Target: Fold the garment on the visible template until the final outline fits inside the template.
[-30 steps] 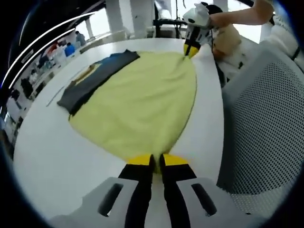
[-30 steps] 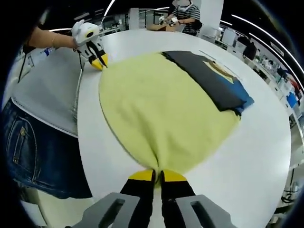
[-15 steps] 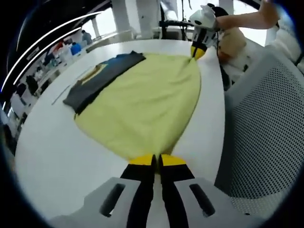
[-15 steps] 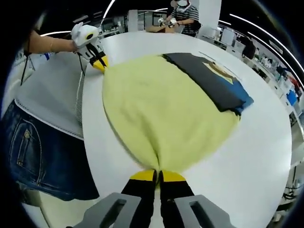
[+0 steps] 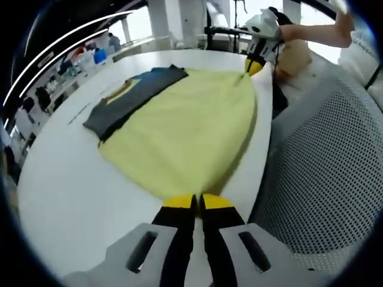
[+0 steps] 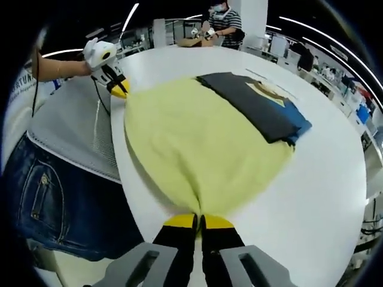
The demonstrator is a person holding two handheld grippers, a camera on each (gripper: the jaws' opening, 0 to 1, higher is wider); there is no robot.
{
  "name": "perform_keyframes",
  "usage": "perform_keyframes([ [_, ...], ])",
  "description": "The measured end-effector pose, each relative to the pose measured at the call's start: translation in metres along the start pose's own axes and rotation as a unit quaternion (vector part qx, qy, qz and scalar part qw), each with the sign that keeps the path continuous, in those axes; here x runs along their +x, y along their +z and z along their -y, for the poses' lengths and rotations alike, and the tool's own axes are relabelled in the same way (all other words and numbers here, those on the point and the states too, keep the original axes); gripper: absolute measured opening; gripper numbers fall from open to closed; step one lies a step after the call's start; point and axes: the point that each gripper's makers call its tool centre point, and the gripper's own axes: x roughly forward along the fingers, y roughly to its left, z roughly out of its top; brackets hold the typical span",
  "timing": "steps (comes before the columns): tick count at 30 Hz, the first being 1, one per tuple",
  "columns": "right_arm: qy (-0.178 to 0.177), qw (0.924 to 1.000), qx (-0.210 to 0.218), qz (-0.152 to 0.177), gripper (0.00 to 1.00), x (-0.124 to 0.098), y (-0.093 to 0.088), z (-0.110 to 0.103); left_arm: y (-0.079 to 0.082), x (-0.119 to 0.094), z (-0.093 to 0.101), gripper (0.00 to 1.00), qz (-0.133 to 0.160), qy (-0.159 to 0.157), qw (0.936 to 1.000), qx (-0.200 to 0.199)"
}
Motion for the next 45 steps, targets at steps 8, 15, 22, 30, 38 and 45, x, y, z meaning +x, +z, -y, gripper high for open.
perform_keyframes([
  [8,0.011,0.9999,0.003,0.003,0.0,-0.012,0.001,-0.018,-0.004,-0.009,0.013,0.01,-0.008,-0.008,0.9999,-0.011],
  [15,0.027,0.9996,-0.008,-0.003,0.0,-0.025,0.002,-0.03,-0.008,-0.018,0.028,0.01,-0.016,-0.029,0.9994,-0.013],
  [22,0.028,0.999,-0.033,-0.004,0.0,-0.038,0.007,-0.035,-0.007,-0.027,0.039,0.01,-0.023,-0.046,0.9986,-0.008],
  [30,-0.008,0.9989,-0.036,0.03,0.0,-0.046,0.027,-0.015,0.005,-0.033,0.024,0.01,-0.009,-0.034,0.9992,-0.018],
  [38,-0.072,0.9929,-0.044,0.084,0.0,-0.055,0.065,0.016,0.027,-0.044,-0.011,0.01,0.011,0.018,0.9998,-0.005],
  [45,-0.106,0.988,-0.051,0.1,0.0,-0.058,0.086,0.04,0.055,-0.05,-0.045,0.01,0.027,0.054,0.9981,0.014],
])
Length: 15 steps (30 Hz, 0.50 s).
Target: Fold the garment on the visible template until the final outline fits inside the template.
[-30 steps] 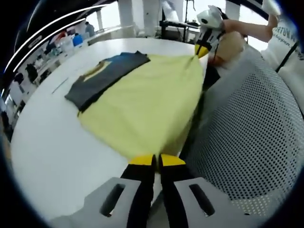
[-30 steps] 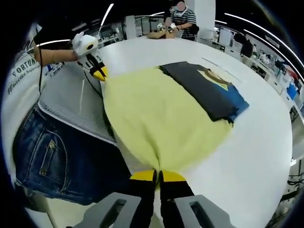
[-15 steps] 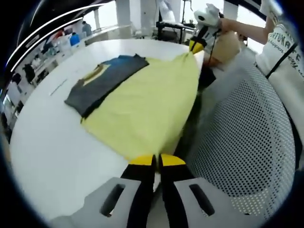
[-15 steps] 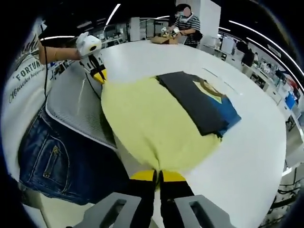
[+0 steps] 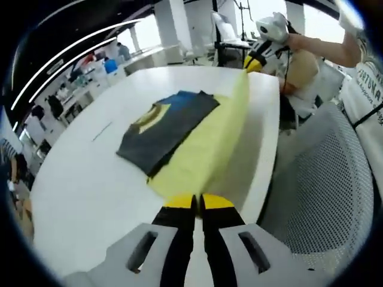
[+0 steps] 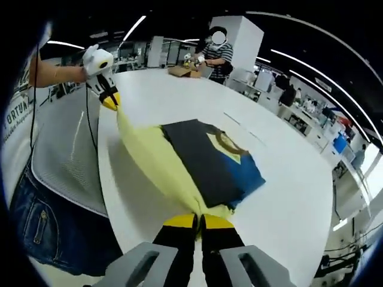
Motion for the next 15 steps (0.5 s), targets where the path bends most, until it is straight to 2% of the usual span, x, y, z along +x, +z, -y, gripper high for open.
perform_keyframes([
  [3,-0.012,0.9999,-0.005,0.005,0.0,0.002,0.007,0.011,0.012,0.002,-0.02,0.01,0.008,0.021,0.9997,-0.001],
  [9,-0.038,0.9991,-0.011,0.014,0.0,0.005,0.021,0.033,0.042,0.001,-0.043,0.01,0.028,0.058,0.9979,0.003],
  [15,-0.061,0.9978,-0.005,0.025,0.0,0.008,0.033,0.051,0.059,0.002,-0.065,0.01,0.031,0.089,0.9951,0.032],
])
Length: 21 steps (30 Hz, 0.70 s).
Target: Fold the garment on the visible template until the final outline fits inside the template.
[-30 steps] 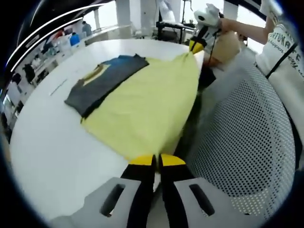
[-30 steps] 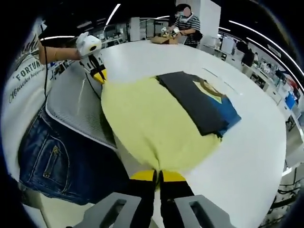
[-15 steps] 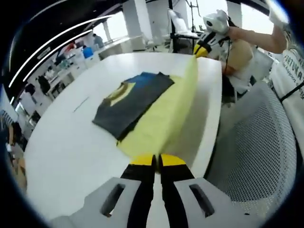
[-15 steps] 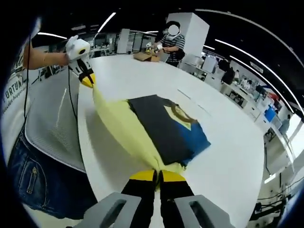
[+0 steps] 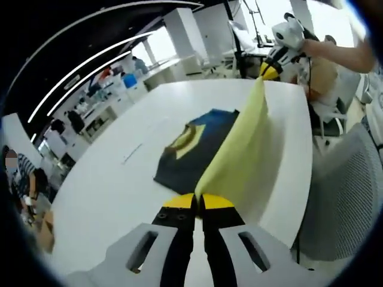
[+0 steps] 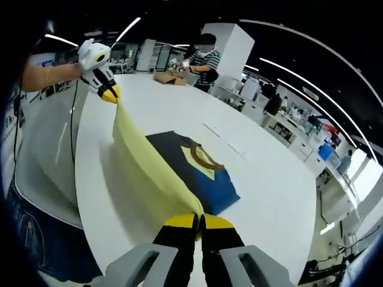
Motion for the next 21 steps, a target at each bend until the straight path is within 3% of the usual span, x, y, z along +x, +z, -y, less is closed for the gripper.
perform_keyframes([
  [4,-0.02,0.9998,-0.001,-0.007,0.0,0.005,0.004,0.013,0.013,0.008,-0.015,0.01,0.014,0.013,0.9997,0.013],
  [21,-0.076,0.9962,-0.031,-0.029,0.0,0.038,0.016,0.058,0.035,0.041,-0.061,0.01,0.026,0.051,0.9983,0.011],
])
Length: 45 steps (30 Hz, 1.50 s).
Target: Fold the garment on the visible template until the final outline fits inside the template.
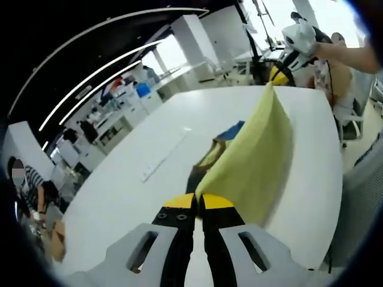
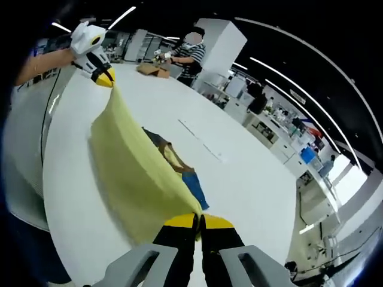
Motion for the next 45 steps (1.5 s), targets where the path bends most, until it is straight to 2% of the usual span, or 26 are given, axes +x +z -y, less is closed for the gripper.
perform_keyframes([
  [5,-0.022,0.9993,-0.023,-0.019,0.0,0.013,0.0,0.011,0.004,0.011,-0.009,0.01,-0.004,0.007,1.0,-0.003],
  [11,-0.033,0.9992,-0.013,-0.019,0.0,0.027,0.003,0.021,0.004,0.024,-0.022,0.01,-0.006,0.007,0.999,-0.044],
  [15,-0.033,0.9993,-0.003,-0.018,0.0,0.039,0.003,0.025,0.001,0.032,-0.028,0.01,-0.011,0.004,0.9986,-0.052],
  [20,-0.044,0.9987,-0.006,-0.027,0.0,0.055,0.0,0.03,0.002,0.047,-0.035,0.01,-0.017,0.008,0.9992,-0.036],
  [22,-0.048,0.9984,-0.004,-0.031,0.0,0.063,-0.002,0.033,0.001,0.054,-0.036,0.01,-0.019,0.006,0.9997,-0.012],
  [25,-0.044,0.9983,0.006,-0.038,0.0,0.076,-0.007,0.034,-0.006,0.064,-0.039,0.01,-0.028,0.006,0.9993,-0.022],
  [27,-0.047,0.998,-0.007,-0.043,0.0,0.084,-0.009,0.036,-0.008,0.07,-0.042,0.01,-0.03,0.007,0.999,-0.033],
  [30,-0.046,0.9978,-0.001,-0.048,0.0,0.096,-0.012,0.039,-0.011,0.08,-0.046,0.01,-0.029,0.007,0.9991,-0.029],
  [38,-0.032,0.9974,-0.002,-0.064,0.0,0.128,-0.023,0.038,-0.031,0.106,-0.049,0.01,-0.049,-0.006,0.9979,-0.042],
  [42,-0.022,0.9972,0.004,-0.072,0.0,0.145,-0.03,0.038,-0.047,0.121,-0.047,0.01,-0.067,-0.024,0.995,-0.071],
  [45,-0.009,0.9967,0.007,-0.081,0.0,0.157,-0.036,0.034,-0.057,0.132,-0.051,0.01,-0.071,-0.021,0.9938,-0.083],
])
